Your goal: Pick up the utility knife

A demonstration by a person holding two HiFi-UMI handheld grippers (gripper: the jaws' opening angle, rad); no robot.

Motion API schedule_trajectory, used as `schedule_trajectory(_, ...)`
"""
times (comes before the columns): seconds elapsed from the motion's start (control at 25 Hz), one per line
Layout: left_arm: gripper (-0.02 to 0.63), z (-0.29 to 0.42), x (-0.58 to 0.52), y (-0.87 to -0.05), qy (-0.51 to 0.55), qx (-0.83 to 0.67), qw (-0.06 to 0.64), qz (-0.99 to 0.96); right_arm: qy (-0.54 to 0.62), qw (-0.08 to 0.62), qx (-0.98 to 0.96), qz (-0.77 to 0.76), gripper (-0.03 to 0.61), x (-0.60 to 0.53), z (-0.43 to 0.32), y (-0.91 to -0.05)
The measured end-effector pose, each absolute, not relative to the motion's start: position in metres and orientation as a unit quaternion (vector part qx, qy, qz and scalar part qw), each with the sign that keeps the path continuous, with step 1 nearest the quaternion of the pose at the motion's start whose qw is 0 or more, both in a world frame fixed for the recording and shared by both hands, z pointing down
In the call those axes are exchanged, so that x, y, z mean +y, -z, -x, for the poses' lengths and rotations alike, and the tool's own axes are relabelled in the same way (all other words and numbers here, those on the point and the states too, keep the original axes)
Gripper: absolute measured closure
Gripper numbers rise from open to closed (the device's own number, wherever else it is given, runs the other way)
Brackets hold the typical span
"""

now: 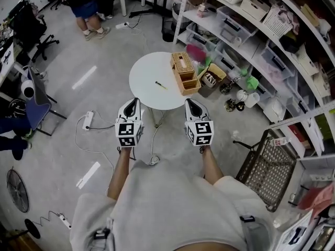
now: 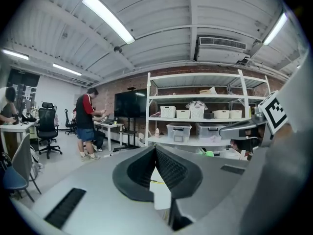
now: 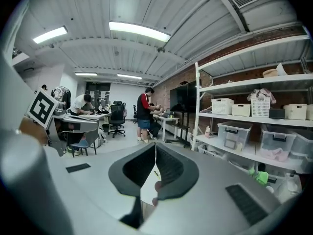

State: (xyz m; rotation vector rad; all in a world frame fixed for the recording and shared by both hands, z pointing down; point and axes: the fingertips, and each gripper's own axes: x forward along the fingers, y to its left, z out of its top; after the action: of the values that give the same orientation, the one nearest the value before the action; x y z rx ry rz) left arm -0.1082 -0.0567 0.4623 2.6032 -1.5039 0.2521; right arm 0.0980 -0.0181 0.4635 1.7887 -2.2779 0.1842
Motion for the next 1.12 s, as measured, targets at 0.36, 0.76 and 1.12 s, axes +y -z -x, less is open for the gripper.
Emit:
schedule_trajectory(0.36,0.594,0.112,-0.098,-0.477,-0.090,-0.480,0.074,-0.870,-0.076,0.136,-0.772,-0.616,0.548,-0.053,-0.087,-0.480)
schedule_trajectory(0.76,0.594,0.092,-0.147,-0.499,-0.104,-0.489,0.091,-0.861,-0.092,0.140,-0.783,-0.599,0.548,-0.110,-0.103,-0.502)
schedule_trajectory(1.12,0.593,0.083,-0.227,-0.491,-0.109,-0.540,0.091,-0.830,-0.096,0.138,-0.818,-0.550,0.548,-0.209,-0.113,-0.505)
